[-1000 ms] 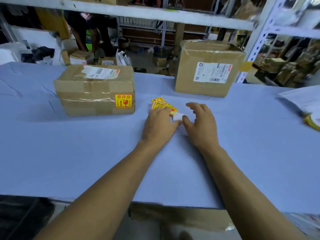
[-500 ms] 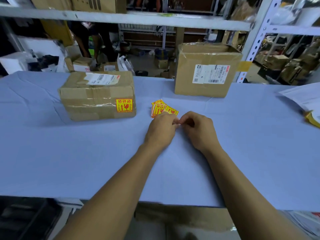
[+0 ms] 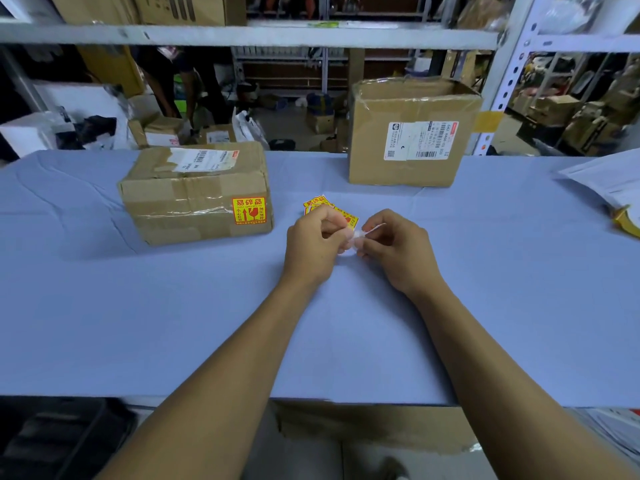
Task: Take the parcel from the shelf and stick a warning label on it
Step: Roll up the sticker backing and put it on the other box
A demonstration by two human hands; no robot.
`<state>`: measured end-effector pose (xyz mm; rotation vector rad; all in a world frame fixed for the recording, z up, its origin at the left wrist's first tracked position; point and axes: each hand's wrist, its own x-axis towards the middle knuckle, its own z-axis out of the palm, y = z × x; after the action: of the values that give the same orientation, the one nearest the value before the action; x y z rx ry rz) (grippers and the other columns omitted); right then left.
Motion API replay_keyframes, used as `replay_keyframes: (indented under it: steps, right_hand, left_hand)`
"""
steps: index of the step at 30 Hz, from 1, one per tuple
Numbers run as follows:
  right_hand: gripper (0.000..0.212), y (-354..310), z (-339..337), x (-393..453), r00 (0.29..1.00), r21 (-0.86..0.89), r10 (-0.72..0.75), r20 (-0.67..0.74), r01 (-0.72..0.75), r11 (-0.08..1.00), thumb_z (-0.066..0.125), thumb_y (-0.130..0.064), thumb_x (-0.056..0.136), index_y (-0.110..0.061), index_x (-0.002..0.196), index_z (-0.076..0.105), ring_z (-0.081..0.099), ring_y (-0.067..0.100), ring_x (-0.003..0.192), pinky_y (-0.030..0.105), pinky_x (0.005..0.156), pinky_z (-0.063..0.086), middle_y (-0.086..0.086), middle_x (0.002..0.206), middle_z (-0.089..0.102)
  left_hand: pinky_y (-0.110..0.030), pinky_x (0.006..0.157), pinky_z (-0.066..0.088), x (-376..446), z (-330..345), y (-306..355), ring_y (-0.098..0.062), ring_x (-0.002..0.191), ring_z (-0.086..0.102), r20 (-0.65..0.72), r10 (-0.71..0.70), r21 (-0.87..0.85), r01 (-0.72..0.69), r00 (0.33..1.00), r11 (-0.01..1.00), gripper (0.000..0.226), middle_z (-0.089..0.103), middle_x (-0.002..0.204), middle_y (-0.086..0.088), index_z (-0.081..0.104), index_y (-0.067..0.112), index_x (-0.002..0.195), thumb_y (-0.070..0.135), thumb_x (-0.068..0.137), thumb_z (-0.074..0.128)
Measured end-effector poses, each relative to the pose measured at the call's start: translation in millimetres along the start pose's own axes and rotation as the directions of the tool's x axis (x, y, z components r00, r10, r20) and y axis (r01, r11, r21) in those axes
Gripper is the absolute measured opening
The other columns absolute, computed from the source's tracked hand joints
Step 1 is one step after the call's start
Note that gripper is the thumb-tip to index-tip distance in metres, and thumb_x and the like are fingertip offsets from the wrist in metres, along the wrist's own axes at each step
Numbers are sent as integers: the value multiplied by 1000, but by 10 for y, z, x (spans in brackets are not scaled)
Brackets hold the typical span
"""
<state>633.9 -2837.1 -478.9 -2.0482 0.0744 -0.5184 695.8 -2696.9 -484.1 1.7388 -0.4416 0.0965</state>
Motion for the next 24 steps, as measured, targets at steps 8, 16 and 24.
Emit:
replay_keyframes:
  steps: [8, 16, 24]
  right_hand:
    - [15, 6, -8, 30, 999, 61, 46, -19, -45, 997, 65, -7, 90, -6, 78, 73, 63, 13, 53, 27, 64, 57, 7, 65, 71]
    - [28, -19, 4, 21, 998, -110, 45, 43, -40, 993, 57, -24, 94, -12, 72, 71, 66, 24, 65, 38, 67, 55, 4, 66, 71]
    - [11, 17, 9, 6, 994, -26, -110, 15, 110, 994, 69, -9, 87, -20, 88, 68, 60, 16, 57, 26, 58, 51, 12, 70, 65]
  left_hand:
    - [-26, 77, 56, -24, 18, -7, 1, 74, 68, 175, 125, 59, -137, 977, 989, 18, 77, 93, -10, 77, 10, 100, 5, 84, 71]
    - [-37, 81, 52, -43, 29, 8, -26, 90, 67, 98, 234, 292, -253, 967, 923, 20, 76, 92, -11, 79, 9, 96, 9, 87, 62]
    - [-36, 64, 45, -25, 32, 39, -23, 65, 56, 142, 132, 334, -173, 981, 926, 33, 61, 61, 1, 71, 6, 78, 22, 100, 52]
